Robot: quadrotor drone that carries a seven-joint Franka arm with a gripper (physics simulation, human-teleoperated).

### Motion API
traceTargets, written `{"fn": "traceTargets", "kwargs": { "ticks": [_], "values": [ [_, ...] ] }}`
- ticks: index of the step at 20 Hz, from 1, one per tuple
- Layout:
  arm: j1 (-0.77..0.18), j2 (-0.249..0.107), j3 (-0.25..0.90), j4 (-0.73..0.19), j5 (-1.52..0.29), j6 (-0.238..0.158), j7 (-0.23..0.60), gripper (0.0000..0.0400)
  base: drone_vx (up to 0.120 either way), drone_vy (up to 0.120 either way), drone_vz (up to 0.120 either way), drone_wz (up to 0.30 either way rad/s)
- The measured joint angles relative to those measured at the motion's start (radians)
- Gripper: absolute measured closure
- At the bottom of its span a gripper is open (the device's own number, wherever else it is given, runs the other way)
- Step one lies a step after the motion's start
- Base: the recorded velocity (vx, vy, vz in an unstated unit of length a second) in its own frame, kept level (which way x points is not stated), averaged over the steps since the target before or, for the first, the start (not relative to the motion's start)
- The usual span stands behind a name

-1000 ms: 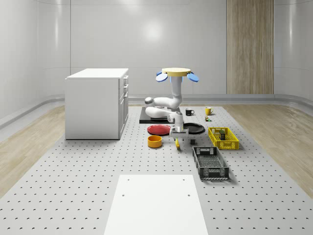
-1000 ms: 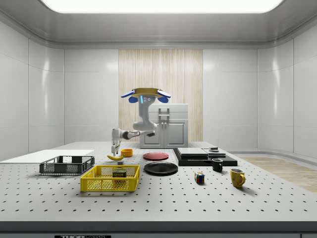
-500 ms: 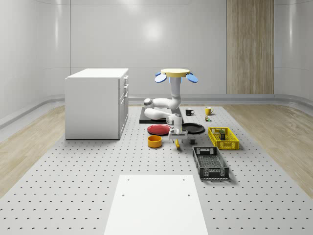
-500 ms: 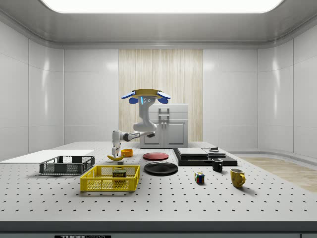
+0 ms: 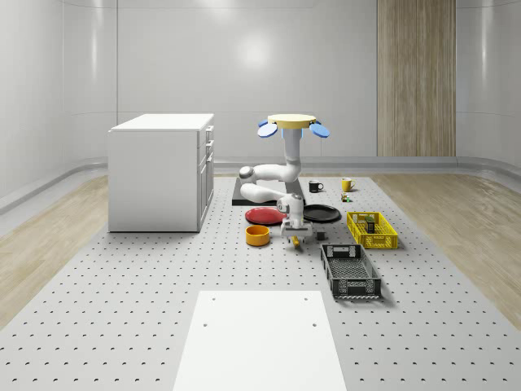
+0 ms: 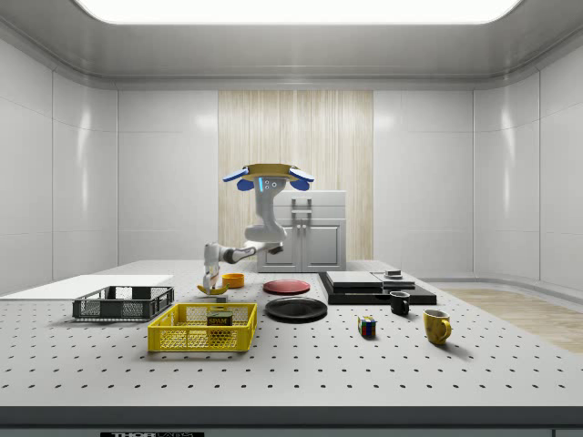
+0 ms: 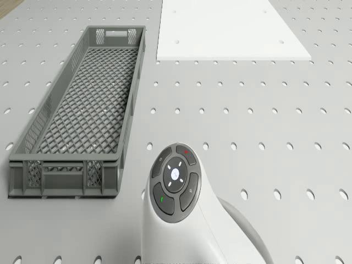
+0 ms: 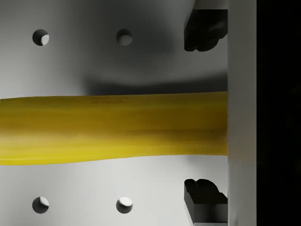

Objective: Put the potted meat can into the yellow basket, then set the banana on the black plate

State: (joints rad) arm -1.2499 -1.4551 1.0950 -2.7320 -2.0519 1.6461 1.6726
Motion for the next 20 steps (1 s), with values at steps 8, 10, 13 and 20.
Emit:
{"fn": "traceTargets", "kwargs": {
  "ticks": [8,10,13,20],
  "values": [
    [0.001,0.005,-0.028,0.020,-0.026,0.014,-0.013,0.0000,0.000,0.000,0.000,0.000],
    [0.006,0.005,-0.032,0.019,-0.030,0.016,-0.016,0.0000,0.000,0.000,0.000,0.000],
    [0.015,0.003,-0.039,0.013,-0.036,0.017,-0.019,0.0000,0.000,0.000,0.000,0.000],
    [0.026,0.004,-0.046,0.007,-0.043,0.015,-0.023,0.0184,0.000,0.000,0.000,0.000]
  ]
}}
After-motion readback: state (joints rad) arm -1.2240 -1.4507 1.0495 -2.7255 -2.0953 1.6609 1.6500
